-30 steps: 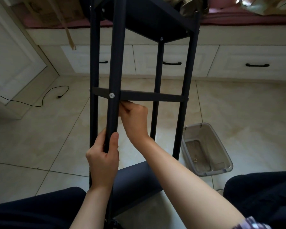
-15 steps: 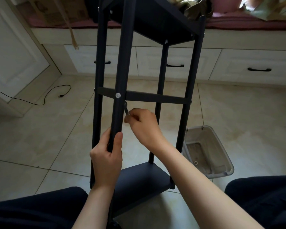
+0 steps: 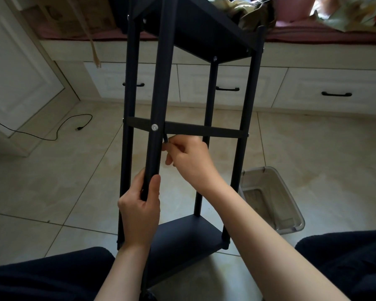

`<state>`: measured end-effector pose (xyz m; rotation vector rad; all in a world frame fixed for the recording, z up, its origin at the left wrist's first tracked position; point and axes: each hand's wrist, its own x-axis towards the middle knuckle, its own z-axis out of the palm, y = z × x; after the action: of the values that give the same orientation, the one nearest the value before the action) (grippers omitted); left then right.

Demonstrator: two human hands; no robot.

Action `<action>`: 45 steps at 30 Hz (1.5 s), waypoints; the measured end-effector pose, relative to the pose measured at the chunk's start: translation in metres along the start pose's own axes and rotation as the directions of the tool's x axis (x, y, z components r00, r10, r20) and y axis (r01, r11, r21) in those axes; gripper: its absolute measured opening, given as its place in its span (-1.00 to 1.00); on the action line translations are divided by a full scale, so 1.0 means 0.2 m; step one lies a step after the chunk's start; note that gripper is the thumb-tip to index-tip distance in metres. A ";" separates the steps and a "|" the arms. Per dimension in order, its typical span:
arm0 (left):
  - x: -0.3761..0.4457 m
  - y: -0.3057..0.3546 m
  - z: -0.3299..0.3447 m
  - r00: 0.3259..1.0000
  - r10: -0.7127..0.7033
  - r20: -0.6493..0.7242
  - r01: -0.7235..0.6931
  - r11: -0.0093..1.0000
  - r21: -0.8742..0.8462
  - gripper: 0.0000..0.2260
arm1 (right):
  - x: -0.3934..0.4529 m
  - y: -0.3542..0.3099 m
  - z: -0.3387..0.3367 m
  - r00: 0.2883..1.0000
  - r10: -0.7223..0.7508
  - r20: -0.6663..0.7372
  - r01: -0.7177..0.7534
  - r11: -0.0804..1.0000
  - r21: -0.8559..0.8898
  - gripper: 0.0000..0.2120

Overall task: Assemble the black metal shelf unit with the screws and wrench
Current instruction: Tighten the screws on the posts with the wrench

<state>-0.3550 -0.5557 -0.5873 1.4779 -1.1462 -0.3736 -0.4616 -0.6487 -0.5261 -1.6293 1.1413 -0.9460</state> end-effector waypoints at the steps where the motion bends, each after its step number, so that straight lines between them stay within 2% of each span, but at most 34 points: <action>1: 0.00 0.00 0.00 1.000 0.001 -0.002 -0.001 1.000 0.000 -0.53 | -0.01 0.00 0.00 1.000 -0.015 -0.017 0.015 1.000 -0.006 -0.80; 7: 0.01 0.00 0.00 1.000 0.026 0.002 -0.026 0.999 0.019 -0.53 | -0.04 0.02 0.03 0.988 -0.116 -0.106 0.108 0.991 -0.077 -0.81; 17: 0.00 -0.01 0.00 1.000 0.026 -0.004 -0.026 1.000 0.015 -0.50 | -0.02 0.03 0.04 0.990 -0.032 -0.140 0.040 0.998 0.050 -0.81; 27: 0.00 0.00 0.00 1.000 0.027 -0.008 -0.027 1.000 0.007 -0.51 | 0.00 0.03 0.04 0.989 -0.026 -0.146 0.026 1.000 0.000 -0.79; 31: 0.00 0.00 0.00 0.999 0.043 0.000 -0.043 0.999 0.022 -0.52 | 0.01 0.05 0.07 0.987 -0.037 -0.158 0.044 0.998 0.043 -0.80; 38: 0.00 -0.01 0.00 0.999 0.039 0.011 -0.039 0.999 0.005 -0.54 | 0.01 0.10 0.18 0.964 -0.061 -0.259 0.112 0.976 0.186 -0.80; 45: -0.01 -0.02 0.00 0.999 0.054 0.004 -0.054 0.999 -0.002 -0.42 | 0.08 0.12 0.24 0.917 -0.108 -0.385 0.190 0.965 0.181 -0.85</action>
<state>-0.3544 -0.5556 -0.5904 1.4423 -1.1863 -0.3411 -0.4185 -0.6554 -0.5622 -1.4099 1.1240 -1.4762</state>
